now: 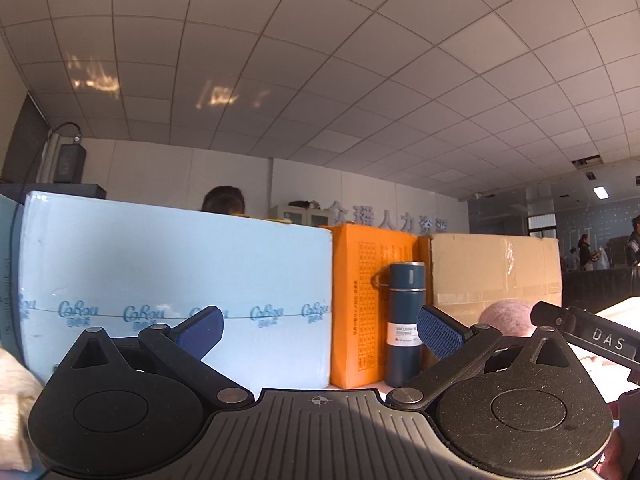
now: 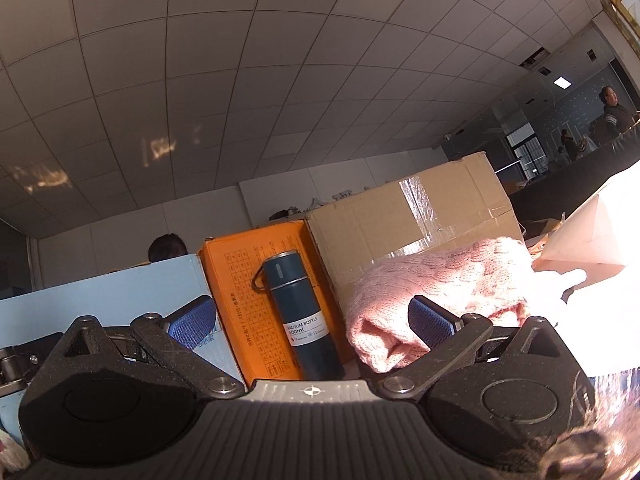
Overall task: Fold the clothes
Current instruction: 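Reach both grippers to the cream sweater and grasp its edges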
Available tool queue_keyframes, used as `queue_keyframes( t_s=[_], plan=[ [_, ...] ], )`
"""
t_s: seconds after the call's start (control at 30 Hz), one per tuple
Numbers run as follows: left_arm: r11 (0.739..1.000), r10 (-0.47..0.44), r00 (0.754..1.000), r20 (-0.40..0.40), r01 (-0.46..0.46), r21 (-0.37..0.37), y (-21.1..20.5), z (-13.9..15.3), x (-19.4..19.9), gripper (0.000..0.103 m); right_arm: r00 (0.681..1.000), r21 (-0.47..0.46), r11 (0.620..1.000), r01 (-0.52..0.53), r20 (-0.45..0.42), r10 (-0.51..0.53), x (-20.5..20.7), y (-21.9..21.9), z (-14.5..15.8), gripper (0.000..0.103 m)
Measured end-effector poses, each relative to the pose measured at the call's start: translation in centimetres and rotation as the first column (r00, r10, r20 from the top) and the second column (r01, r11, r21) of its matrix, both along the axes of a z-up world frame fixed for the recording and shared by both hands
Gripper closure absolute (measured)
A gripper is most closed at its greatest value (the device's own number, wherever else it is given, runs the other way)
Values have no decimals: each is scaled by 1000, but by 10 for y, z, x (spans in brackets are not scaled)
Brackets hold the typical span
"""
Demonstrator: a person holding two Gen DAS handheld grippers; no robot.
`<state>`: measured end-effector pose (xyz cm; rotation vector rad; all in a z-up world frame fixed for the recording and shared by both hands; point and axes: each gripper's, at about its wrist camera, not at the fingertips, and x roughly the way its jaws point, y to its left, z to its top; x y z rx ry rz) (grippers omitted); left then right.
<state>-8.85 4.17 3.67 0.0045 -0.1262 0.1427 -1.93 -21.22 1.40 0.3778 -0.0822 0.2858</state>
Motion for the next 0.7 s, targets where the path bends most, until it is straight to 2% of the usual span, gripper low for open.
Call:
queue_keyframes(
  t_s=[0.1, 0.2, 0.3, 0.4, 0.5, 0.57, 0.63, 0.7],
  plan=[
    [995, 103, 994, 30, -103, -9, 34, 8, -27, 0, 995, -7, 995, -103, -15, 103, -11, 16, 7, 0],
    [976, 214, 976, 41, -212, -42, 79, 17, -51, 0, 978, -13, 979, -205, -31, 204, -21, 32, 15, 0],
    [938, 339, 940, 33, -335, -84, 132, 26, -71, 0, 952, -18, 952, -304, -47, 303, -32, 47, 22, 0],
    [884, 433, 900, -48, -434, -176, 195, 29, -89, 0, 908, -26, 909, -416, -71, 414, -43, 72, 32, 0],
    [837, 431, 888, -163, -460, -297, 264, 22, -112, 0, 834, -30, 838, -545, -126, 538, -50, 111, 39, 0],
    [800, 384, 895, -226, -445, -401, 303, 14, -129, 0, 772, -13, 784, -621, -182, 609, -50, 144, 40, 0],
    [751, 326, 907, -267, -420, -510, 337, 4, -149, 0, 697, 22, 723, -691, -244, 674, -45, 177, 38, 0],
    [684, 297, 922, -248, -387, -618, 360, -11, -168, 0, 624, 50, 664, -746, -292, 724, -36, 211, 34, 0]
  ],
)
